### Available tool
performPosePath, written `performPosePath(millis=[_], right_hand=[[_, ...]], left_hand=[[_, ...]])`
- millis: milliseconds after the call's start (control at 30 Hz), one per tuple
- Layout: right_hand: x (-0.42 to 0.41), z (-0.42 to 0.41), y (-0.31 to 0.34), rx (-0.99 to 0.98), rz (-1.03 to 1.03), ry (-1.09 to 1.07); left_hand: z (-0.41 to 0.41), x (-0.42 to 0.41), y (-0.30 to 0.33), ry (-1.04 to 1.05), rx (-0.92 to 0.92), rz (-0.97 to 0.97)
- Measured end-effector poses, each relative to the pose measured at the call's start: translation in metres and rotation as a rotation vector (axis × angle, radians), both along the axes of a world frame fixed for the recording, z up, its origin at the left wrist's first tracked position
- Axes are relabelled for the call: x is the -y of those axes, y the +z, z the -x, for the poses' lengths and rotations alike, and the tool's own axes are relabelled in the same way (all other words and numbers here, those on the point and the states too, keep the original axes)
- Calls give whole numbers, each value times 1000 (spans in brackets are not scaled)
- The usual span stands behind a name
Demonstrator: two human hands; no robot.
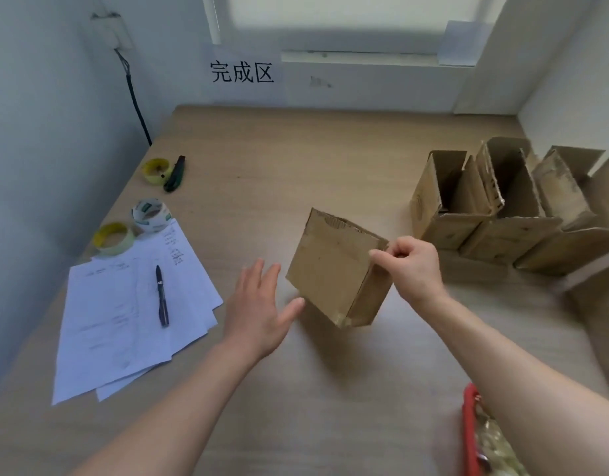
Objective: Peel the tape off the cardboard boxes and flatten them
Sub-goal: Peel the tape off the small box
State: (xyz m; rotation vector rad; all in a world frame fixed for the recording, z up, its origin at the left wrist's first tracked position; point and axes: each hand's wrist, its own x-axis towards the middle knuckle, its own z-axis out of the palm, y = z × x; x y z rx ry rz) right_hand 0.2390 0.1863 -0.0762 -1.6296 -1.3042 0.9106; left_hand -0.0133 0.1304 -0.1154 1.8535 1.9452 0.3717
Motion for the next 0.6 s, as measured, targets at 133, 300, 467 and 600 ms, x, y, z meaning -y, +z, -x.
performPosePath(millis=[133,300,467,600], right_hand=[[36,11,-30,-420,177,-146],[71,25,-66,-186,340,-162],[93,52,-66,3,413,-203],[93,79,-62,45,490,-129]], left_hand=[[13,29,-22,-31,136,92],[30,51,-46,-54,189,177],[30,42,-39,-45,146,49],[22,19,-28,-277,-110,18]])
